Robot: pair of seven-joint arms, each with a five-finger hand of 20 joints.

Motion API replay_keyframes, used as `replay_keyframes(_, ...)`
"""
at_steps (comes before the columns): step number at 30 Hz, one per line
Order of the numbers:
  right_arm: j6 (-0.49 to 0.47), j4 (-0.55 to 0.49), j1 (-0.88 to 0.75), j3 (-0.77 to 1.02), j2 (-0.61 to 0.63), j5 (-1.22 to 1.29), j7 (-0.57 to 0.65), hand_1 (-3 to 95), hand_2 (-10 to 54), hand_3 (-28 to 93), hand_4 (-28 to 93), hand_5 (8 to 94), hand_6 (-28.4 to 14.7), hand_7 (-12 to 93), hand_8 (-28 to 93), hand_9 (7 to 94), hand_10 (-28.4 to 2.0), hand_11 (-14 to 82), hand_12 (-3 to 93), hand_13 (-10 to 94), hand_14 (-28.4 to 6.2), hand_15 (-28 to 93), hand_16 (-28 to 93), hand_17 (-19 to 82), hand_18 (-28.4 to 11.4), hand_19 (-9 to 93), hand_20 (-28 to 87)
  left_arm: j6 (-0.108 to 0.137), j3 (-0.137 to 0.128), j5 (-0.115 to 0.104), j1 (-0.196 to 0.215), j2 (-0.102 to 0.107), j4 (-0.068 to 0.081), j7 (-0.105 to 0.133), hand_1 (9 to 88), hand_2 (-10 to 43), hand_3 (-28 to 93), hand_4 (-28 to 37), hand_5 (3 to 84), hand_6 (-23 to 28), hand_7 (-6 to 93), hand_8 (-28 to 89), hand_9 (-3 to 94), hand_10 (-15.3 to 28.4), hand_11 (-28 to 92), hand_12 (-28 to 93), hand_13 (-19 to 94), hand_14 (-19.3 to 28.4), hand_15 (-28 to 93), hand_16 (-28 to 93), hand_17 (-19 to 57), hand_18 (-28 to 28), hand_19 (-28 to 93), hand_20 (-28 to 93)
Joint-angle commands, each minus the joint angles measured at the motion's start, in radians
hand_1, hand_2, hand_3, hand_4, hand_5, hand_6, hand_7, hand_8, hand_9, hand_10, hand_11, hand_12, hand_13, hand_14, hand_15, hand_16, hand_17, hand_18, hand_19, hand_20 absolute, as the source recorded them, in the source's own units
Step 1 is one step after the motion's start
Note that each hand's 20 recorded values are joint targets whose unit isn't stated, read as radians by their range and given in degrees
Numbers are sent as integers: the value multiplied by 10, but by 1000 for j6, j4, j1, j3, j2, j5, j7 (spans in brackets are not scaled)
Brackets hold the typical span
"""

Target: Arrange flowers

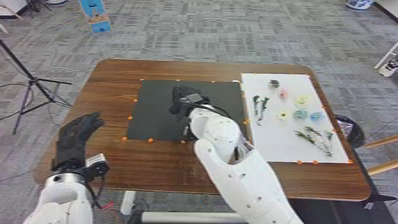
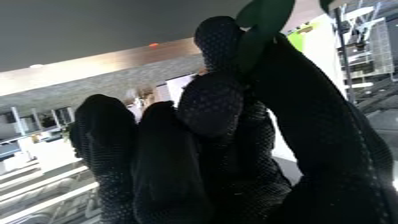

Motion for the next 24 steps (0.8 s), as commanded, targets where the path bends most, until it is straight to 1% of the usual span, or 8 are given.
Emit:
replay_keyframes(1, 54, 42, -2, 48, -92, -38, 10, 530, -20, 547, 15, 757, 10, 341, 362, 851, -101, 524, 484, 836, -93, 805, 576, 534, -247, 932, 651, 1, 30, -18, -61, 17, 38, 1, 315, 267, 681, -283, 462, 38, 219, -93, 484, 124, 293, 123, 374, 127, 153, -19, 85, 77, 111, 161)
replay_keyframes(4, 84, 57, -8, 57, -113, 17, 29, 539, -21, 537, 10, 758, 12, 341, 356, 851, -101, 525, 483, 836, -93, 805, 576, 534, -245, 932, 651, -7, 45, -17, -89, 20, 52, -11, 307, 270, 687, -283, 471, 37, 218, -92, 492, 124, 290, 125, 376, 129, 157, -18, 84, 77, 111, 161)
replay_keyframes(10, 125, 56, -18, 24, -122, 154, 81, 559, -21, 521, 2, 762, 11, 339, 340, 855, -103, 527, 480, 840, -95, 806, 573, 537, -247, 932, 654, -23, 60, -17, -107, 23, 62, -16, 302, 270, 693, -283, 475, 37, 218, -93, 495, 124, 290, 129, 378, 131, 160, -18, 82, 78, 111, 161)
replay_keyframes(12, 128, 49, -26, 9, -126, 177, 86, 566, -21, 515, 3, 767, 11, 337, 332, 857, -104, 526, 477, 842, -96, 807, 571, 540, -248, 932, 654, -31, 61, -8, -113, 26, 67, -25, 301, 269, 695, -283, 475, 38, 216, -93, 493, 123, 288, 128, 377, 129, 157, -20, 81, 78, 109, 160)
replay_keyframes(18, 152, 42, -40, -33, -125, 159, 46, 582, -25, 515, 5, 771, 9, 339, 325, 866, -103, 525, 473, 847, -99, 808, 569, 542, -251, 932, 655, -41, 62, 22, -119, 28, 108, -36, 303, 269, 698, -283, 474, 38, 211, -93, 483, 123, 291, 123, 375, 123, 141, -21, 81, 77, 103, 160)
replay_keyframes(19, 168, 45, -38, -37, -123, 150, 42, 583, -26, 519, 0, 772, 8, 339, 325, 867, -103, 524, 474, 847, -100, 808, 570, 543, -251, 932, 655, -54, 43, 9, -86, 33, 109, -7, 310, 268, 697, -283, 473, 38, 211, -93, 483, 122, 291, 122, 375, 122, 139, -20, 82, 77, 101, 160)
replay_keyframes(22, 165, 49, -42, -32, -131, 138, 36, 583, -29, 529, -7, 773, 7, 338, 327, 868, -104, 523, 476, 847, -101, 808, 571, 543, -252, 932, 657, -58, 50, 1, -91, 31, 126, -6, 314, 267, 694, -283, 472, 38, 212, -93, 484, 119, 289, 120, 377, 121, 136, -17, 82, 77, 100, 162)
replay_keyframes(24, 153, 50, -44, -26, -134, 125, 29, 582, -30, 534, -11, 774, 8, 336, 327, 868, -104, 523, 478, 847, -102, 808, 571, 542, -251, 932, 658, -61, 44, 8, -79, 28, 128, -4, 314, 267, 695, -283, 471, 38, 214, -94, 484, 119, 288, 120, 378, 121, 136, -15, 82, 77, 100, 162)
